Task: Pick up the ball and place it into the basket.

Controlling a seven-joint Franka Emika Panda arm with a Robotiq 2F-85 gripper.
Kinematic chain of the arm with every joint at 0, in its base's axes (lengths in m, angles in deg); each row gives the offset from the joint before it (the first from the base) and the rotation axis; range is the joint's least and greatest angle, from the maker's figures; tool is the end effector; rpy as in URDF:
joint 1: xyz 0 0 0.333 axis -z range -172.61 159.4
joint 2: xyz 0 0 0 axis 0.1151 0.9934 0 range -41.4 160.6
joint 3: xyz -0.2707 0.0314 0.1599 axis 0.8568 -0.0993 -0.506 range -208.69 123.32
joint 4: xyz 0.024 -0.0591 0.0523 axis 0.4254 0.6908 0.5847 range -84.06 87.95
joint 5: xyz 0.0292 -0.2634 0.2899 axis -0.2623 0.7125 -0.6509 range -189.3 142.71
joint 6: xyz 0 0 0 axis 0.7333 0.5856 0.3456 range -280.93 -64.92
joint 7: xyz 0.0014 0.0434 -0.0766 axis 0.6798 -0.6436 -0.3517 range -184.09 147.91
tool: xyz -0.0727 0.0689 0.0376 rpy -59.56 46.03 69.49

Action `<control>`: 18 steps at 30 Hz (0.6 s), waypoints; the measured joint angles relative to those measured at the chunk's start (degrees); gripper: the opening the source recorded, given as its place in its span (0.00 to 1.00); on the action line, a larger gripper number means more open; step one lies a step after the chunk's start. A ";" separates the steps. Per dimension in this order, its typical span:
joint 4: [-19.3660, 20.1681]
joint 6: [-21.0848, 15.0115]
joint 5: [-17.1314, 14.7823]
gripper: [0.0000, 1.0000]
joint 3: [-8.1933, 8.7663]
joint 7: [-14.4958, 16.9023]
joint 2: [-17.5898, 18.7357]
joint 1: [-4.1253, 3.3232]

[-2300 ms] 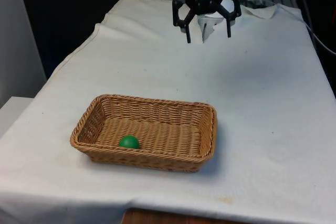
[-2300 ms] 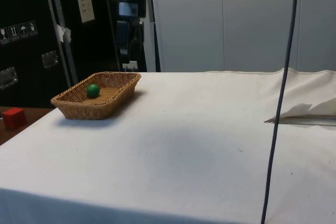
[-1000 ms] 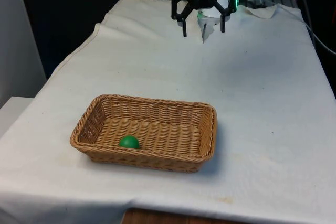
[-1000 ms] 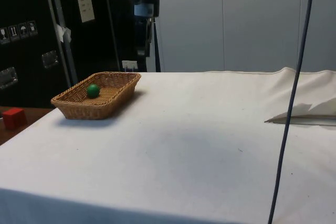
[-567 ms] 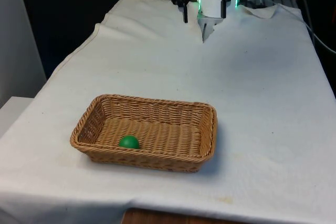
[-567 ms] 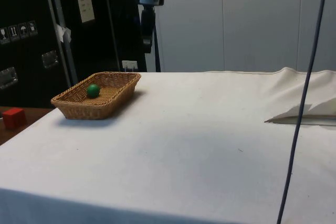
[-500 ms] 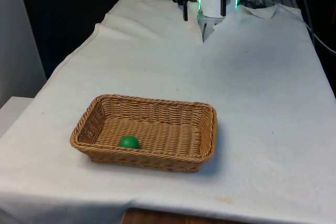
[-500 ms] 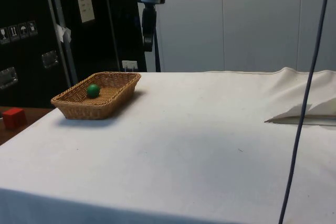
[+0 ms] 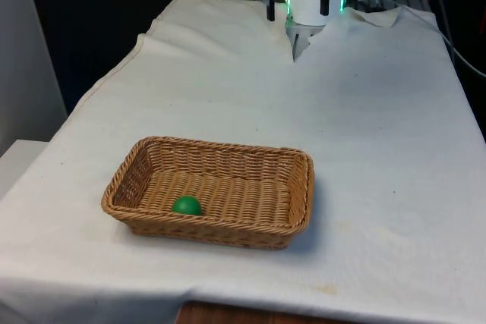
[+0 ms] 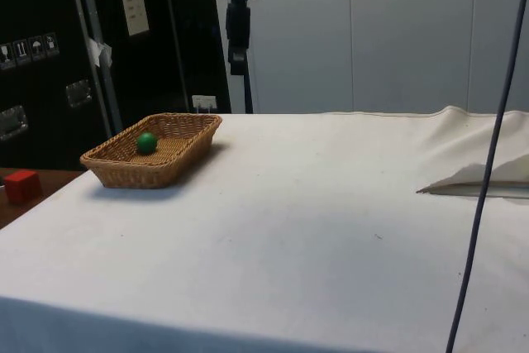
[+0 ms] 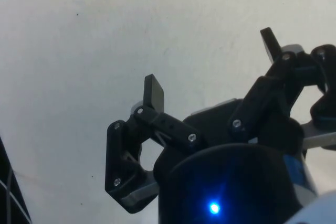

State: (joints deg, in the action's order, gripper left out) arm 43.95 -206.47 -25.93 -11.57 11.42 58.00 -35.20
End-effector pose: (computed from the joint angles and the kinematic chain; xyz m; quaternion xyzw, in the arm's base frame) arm 0.5247 -0.0236 0.3732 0.9723 0.2158 0.0892 0.0014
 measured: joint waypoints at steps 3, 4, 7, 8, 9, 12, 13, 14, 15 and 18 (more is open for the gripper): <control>0.23 -0.06 0.57 1.00 -0.46 0.00 -0.34 0.00; 0.23 -0.06 0.57 1.00 -0.46 0.00 -0.34 0.00; 0.40 -0.06 0.57 1.00 -0.97 0.06 -0.46 0.00; 0.40 -0.06 0.57 1.00 -1.15 0.06 -0.46 0.00; 0.40 -0.06 0.57 1.00 -1.15 0.06 -0.46 0.00; 0.40 -0.06 0.57 1.00 -1.66 -0.23 -0.46 0.00; 0.40 -0.06 0.57 1.00 -1.66 -0.23 -0.46 0.00; 0.40 -0.06 0.63 1.00 -1.83 -0.46 -0.46 0.00; 0.40 -0.06 0.69 1.00 -2.23 -1.03 -0.40 0.00; 0.29 -0.06 0.74 1.00 -2.69 -1.95 -0.29 0.00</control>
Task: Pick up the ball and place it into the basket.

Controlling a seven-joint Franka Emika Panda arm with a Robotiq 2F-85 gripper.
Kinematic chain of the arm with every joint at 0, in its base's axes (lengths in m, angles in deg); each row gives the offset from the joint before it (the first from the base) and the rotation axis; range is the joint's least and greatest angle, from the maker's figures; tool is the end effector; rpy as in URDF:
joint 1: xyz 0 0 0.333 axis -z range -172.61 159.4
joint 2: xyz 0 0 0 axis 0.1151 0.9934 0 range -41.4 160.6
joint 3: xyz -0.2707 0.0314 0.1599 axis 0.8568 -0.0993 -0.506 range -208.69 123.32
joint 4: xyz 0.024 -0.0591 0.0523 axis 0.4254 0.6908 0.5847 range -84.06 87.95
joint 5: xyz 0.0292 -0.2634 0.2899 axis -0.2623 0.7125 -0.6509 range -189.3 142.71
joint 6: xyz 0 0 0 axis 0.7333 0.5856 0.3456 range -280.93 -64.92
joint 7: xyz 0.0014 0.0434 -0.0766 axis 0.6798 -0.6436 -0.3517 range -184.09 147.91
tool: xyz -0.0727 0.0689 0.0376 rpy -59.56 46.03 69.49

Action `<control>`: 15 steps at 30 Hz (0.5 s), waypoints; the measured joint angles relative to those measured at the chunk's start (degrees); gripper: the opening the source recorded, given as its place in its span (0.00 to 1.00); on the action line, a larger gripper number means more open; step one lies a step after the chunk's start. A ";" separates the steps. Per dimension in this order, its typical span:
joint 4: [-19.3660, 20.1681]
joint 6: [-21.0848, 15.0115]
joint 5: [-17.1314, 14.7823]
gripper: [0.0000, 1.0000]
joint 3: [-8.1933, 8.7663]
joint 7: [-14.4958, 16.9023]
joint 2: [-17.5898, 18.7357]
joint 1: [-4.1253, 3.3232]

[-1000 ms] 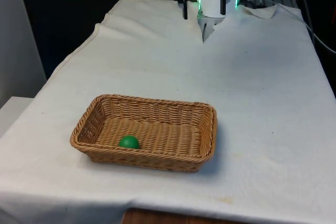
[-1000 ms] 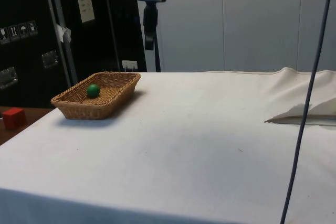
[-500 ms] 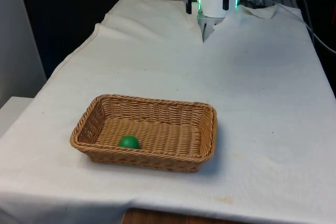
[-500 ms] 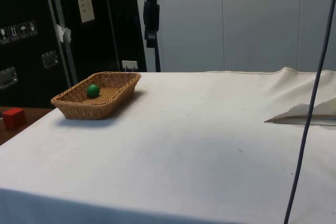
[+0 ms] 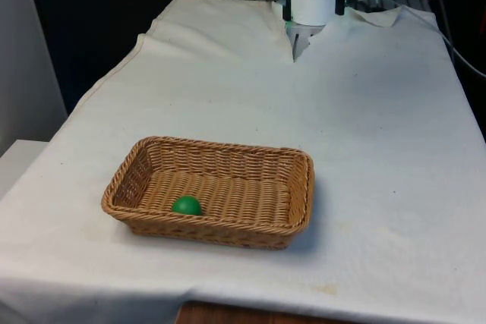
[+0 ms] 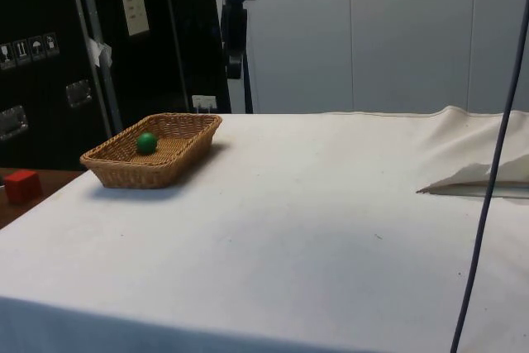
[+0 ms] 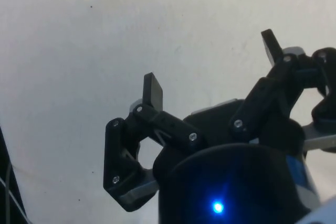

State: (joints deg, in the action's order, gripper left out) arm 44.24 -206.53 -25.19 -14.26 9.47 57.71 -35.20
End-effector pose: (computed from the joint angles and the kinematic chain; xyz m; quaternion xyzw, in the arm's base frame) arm 0.5237 0.0010 0.3737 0.9699 0.2266 0.0889 0.0017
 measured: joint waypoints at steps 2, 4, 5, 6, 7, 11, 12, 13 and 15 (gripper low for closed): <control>-0.17 0.00 0.00 1.00 -0.23 -0.69 0.23 0.00; -0.23 0.00 0.00 1.00 -0.34 -0.97 0.34 0.00; -0.34 0.00 0.00 1.00 -0.52 -1.55 0.52 0.00; -0.34 0.00 0.00 1.00 -0.52 -1.55 0.52 0.00; -0.40 0.00 0.00 1.00 -0.63 -1.89 0.57 0.00; -0.69 0.00 0.00 1.00 -1.03 -3.61 0.86 0.00; -0.69 0.00 0.00 1.00 -1.03 -3.61 0.86 0.00; -0.80 0.06 0.00 1.00 -1.03 -3.95 0.97 0.00; -0.92 0.06 0.00 1.00 -1.15 -5.16 1.32 0.00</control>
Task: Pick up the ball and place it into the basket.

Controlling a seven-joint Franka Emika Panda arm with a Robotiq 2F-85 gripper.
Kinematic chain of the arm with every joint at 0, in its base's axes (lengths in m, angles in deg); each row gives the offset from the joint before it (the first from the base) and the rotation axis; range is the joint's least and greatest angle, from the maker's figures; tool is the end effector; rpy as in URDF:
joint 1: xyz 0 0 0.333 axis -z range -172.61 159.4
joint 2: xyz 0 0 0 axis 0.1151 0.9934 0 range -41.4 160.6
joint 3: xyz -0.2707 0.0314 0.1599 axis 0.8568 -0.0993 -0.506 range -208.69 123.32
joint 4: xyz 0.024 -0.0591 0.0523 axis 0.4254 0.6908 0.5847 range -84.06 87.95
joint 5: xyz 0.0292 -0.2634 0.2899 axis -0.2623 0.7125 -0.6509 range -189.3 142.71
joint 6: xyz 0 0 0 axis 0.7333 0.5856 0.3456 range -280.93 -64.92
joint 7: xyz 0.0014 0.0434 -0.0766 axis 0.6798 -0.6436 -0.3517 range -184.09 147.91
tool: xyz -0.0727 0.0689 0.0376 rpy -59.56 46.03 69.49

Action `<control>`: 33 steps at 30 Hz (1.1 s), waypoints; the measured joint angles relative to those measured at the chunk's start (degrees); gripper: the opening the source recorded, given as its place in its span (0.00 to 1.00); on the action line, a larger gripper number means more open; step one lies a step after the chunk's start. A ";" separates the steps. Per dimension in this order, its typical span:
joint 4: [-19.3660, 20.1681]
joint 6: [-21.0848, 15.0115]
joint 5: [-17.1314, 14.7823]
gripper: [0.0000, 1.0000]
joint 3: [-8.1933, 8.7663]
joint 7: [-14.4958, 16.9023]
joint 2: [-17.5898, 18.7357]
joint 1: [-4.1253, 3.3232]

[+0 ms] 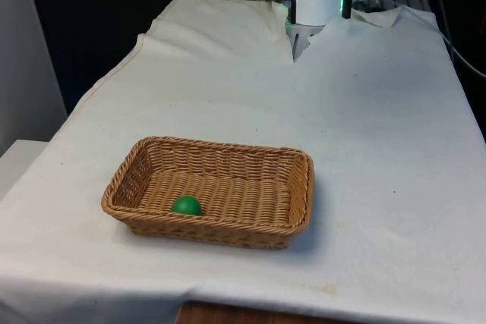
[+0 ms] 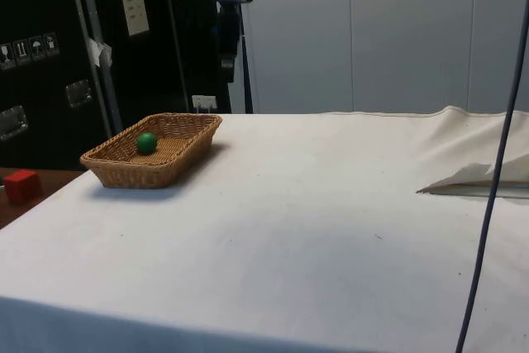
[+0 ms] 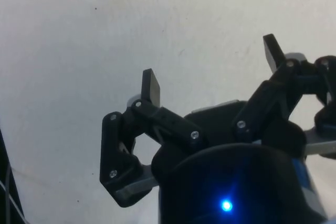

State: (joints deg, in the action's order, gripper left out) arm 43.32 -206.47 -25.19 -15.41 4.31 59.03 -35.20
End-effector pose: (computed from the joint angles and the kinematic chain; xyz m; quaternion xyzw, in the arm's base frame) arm 0.5288 0.0120 0.3702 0.9775 0.1929 0.0854 0.0019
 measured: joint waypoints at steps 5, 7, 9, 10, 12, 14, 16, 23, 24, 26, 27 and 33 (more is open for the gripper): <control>0.06 -0.06 0.00 1.00 -0.23 -2.29 0.29 0.00; 0.06 -0.06 0.00 1.00 -0.23 -2.29 0.29 0.00; 0.06 -0.17 0.00 1.00 -0.23 -3.50 0.74 0.00; 0.06 -0.23 0.00 1.00 -0.23 -3.95 0.92 0.00; 0.06 -0.29 -0.06 1.00 -0.23 -4.87 1.26 0.00; 0.06 -0.40 -0.06 1.00 -0.23 -5.73 1.55 0.00; 0.11 -0.46 -0.06 1.00 -0.23 -6.19 1.66 0.00; 0.11 -0.57 -0.06 1.00 -0.23 -8.77 2.12 0.06; 0.11 -0.57 -0.06 1.00 -0.23 -9.57 2.12 0.06; 0.11 -0.57 -0.06 1.00 -0.23 -10.31 2.12 0.06; 0.11 -0.57 -0.06 1.00 -0.23 -10.77 2.12 0.06; -0.11 -0.52 -0.06 1.00 -0.23 -13.24 2.06 0.06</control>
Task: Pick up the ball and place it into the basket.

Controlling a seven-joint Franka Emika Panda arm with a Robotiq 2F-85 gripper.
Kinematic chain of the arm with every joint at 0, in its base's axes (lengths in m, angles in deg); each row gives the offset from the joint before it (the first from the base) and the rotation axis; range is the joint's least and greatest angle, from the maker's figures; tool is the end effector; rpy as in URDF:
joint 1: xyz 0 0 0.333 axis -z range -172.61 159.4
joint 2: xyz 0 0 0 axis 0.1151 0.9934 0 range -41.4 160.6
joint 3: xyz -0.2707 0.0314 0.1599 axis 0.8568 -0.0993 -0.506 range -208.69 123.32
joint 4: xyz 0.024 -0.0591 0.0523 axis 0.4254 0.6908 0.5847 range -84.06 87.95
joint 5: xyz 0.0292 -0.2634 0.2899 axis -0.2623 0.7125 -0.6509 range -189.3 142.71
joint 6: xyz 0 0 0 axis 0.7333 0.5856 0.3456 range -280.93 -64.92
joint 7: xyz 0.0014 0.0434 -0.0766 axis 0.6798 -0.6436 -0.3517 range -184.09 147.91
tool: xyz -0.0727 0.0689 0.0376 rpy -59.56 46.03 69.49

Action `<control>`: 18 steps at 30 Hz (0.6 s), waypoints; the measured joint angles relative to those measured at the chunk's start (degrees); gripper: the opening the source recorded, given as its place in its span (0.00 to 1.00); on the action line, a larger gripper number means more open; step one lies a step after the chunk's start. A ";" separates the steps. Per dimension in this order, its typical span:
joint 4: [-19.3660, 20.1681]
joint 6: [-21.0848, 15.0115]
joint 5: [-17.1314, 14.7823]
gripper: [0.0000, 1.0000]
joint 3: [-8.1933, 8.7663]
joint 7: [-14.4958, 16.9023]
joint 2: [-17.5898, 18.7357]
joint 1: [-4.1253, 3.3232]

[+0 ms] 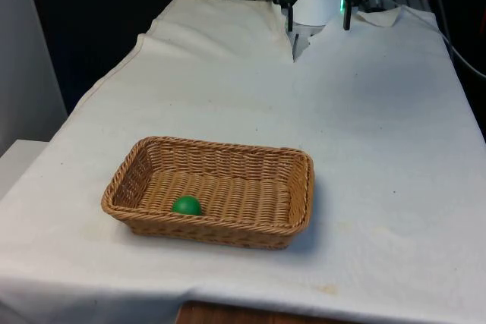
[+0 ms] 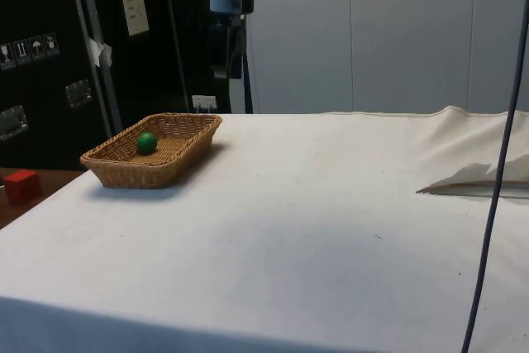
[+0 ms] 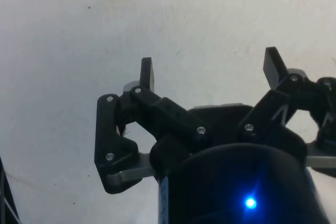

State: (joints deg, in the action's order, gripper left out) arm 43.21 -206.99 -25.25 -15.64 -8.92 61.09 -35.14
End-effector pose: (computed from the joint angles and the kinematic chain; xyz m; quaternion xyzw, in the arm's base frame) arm 0.5311 0.0141 0.3550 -0.9940 -0.0807 -0.0741 0.0008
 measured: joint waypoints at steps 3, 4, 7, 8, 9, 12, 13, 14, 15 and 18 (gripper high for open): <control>-0.23 0.17 0.00 1.00 0.00 -1.55 -0.17 0.00; -0.34 0.23 0.00 1.00 0.00 -1.89 -0.17 0.00; -0.57 0.40 0.00 1.00 0.00 -2.69 -0.29 0.00; -0.63 0.46 0.00 1.00 0.00 -3.04 -0.34 0.00; -0.74 0.57 0.00 1.00 0.00 -3.72 -0.57 0.06; -0.80 0.80 0.06 1.00 0.00 -4.70 -1.09 0.06; -0.80 0.80 0.06 1.00 0.00 -4.70 -1.09 0.06; -0.80 0.92 0.06 1.00 0.00 -4.98 -1.26 0.06; -0.86 1.09 0.11 1.00 0.00 -5.27 -1.49 0.06; -0.97 1.60 0.23 1.00 0.00 -6.13 -1.95 0.06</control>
State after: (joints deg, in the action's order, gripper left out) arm 42.23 -205.39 -25.02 -15.64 -15.05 59.14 -35.08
